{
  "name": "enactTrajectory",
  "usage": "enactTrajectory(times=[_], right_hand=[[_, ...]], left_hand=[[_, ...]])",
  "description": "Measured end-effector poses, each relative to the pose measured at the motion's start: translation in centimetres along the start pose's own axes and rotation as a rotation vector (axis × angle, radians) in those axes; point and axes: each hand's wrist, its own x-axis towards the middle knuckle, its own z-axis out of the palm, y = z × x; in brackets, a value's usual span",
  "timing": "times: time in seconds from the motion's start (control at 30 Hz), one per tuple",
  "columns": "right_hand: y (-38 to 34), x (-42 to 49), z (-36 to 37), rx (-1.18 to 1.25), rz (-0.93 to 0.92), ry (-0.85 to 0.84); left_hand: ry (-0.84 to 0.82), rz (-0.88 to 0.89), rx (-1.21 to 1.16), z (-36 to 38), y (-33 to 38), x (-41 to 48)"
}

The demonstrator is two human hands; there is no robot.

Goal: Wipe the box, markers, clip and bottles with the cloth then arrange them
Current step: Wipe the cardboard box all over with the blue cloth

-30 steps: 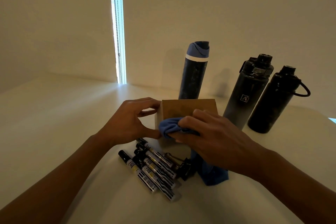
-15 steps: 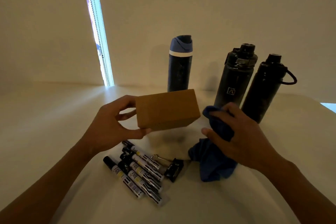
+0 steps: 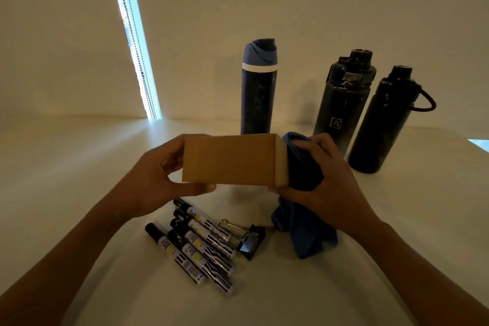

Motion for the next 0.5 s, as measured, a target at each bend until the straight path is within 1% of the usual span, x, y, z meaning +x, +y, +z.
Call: enactTrajectory(times=[0.13, 0.23, 0.33, 0.5], right_hand=[[-0.34, -0.46, -0.34, -0.078, 0.0, 0.096], [-0.43, -0.87, -0.32, -0.15, -0.001, 0.114], [-0.56, -1.03, -0.23, -0.181, -0.004, 0.108], [-0.56, -0.99, -0.05, -0.199, 0.01, 0.086]], left_hand=[[0.097, 0.05, 0.093, -0.33, -0.22, 0.32], [0.185, 0.124, 0.215, -0.11, -0.28, 0.34], [0.206, 0.239, 0.361, 0.14, -0.61, 0.32], [0.205, 0.282, 0.471, -0.42, -0.78, 0.25]])
